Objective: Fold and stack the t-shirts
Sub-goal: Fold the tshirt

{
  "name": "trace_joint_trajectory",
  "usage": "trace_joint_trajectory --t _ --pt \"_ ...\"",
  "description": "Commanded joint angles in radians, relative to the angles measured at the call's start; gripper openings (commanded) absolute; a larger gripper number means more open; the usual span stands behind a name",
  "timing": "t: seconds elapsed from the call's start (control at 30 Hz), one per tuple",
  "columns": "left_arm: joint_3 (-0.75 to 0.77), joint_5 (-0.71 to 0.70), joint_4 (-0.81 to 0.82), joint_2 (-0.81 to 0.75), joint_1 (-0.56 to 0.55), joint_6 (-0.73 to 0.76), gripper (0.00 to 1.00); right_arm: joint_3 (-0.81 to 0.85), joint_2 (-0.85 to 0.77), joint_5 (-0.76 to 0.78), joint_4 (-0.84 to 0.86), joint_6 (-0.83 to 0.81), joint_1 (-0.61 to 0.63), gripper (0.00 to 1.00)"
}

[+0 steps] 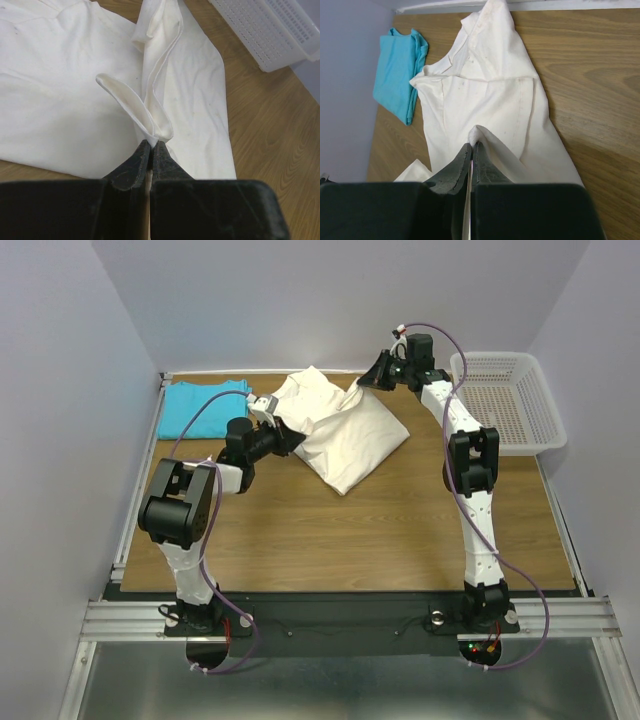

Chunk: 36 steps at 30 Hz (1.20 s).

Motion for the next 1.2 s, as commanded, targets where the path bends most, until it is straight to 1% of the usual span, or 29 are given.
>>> trace_joint_trajectory --t 0.0,0.2,0.3,0.33,0.37,0.4,0.43,0.47,0.5,0.53,0.57,0.6,0.73,0.77,0.83,0.93,1.07,1.13,1.17 --pt "0.045 0.004 0.053 0.002 0.01 -0.021 0.0 0.024 0.003 0.01 0.077 0.005 0.005 0.01" --pt "0.041 -0.02 0.039 0.003 0.016 -0.028 0.01 0.03 0.011 0.004 0.082 0.011 0.007 0.03" --pt "0.037 -0.031 0.031 0.0 0.019 -0.029 0.06 0.035 0.017 0.001 0.086 0.02 0.005 0.09" --pt "0.035 -0.032 0.031 0.0 0.019 -0.028 0.1 0.037 0.02 -0.001 0.088 0.022 0.005 0.15" --pt "0.035 -0.041 0.024 -0.004 0.021 -0.029 0.24 0.038 0.02 -0.001 0.091 0.023 0.005 0.19" --pt "0.037 -0.049 0.021 -0.006 0.021 -0.029 0.3 0.04 0.023 -0.001 0.091 0.025 0.007 0.27" --pt "0.034 -0.058 0.016 -0.01 0.022 -0.028 0.42 0.041 0.021 0.001 0.093 0.025 0.007 0.3" --pt "0.035 -0.074 0.013 -0.018 0.022 -0.028 0.48 0.041 0.023 0.001 0.094 0.023 0.005 0.34" --pt "0.037 -0.084 0.005 -0.023 0.024 -0.023 0.51 0.043 0.02 0.001 0.094 0.023 0.007 0.38" --pt "0.038 -0.094 0.002 -0.03 0.025 -0.022 0.56 0.044 0.02 0.004 0.094 0.022 0.005 0.44" --pt "0.041 -0.118 -0.009 -0.046 0.027 -0.015 0.66 0.044 0.012 0.005 0.096 0.016 0.007 0.46" --pt "0.045 -0.135 -0.018 -0.055 0.028 -0.009 0.71 0.044 0.008 0.01 0.094 0.011 0.007 0.48" --pt "0.074 -0.213 -0.09 -0.113 0.031 0.04 0.72 0.04 -0.031 0.024 0.096 -0.015 0.005 0.5" --pt "0.087 -0.256 -0.107 -0.127 0.033 0.052 0.73 0.03 -0.04 0.028 0.094 -0.023 0.005 0.51" --pt "0.101 -0.295 -0.166 -0.159 0.033 0.084 0.74 0.014 -0.071 0.028 0.094 -0.044 0.007 0.51" --pt "0.135 -0.383 -0.246 -0.202 0.035 0.138 0.76 -0.046 -0.124 0.01 0.096 -0.084 0.004 0.52" --pt "0.14 -0.376 -0.315 -0.239 0.039 0.153 0.76 -0.161 -0.21 -0.048 0.094 -0.179 0.005 0.55" --pt "0.135 -0.345 -0.34 -0.251 0.039 0.14 0.75 -0.256 -0.251 -0.071 0.093 -0.26 0.004 0.56" --pt "0.129 -0.304 -0.366 -0.26 0.039 0.109 0.74 -0.293 -0.297 -0.068 0.094 -0.286 -0.001 0.57"
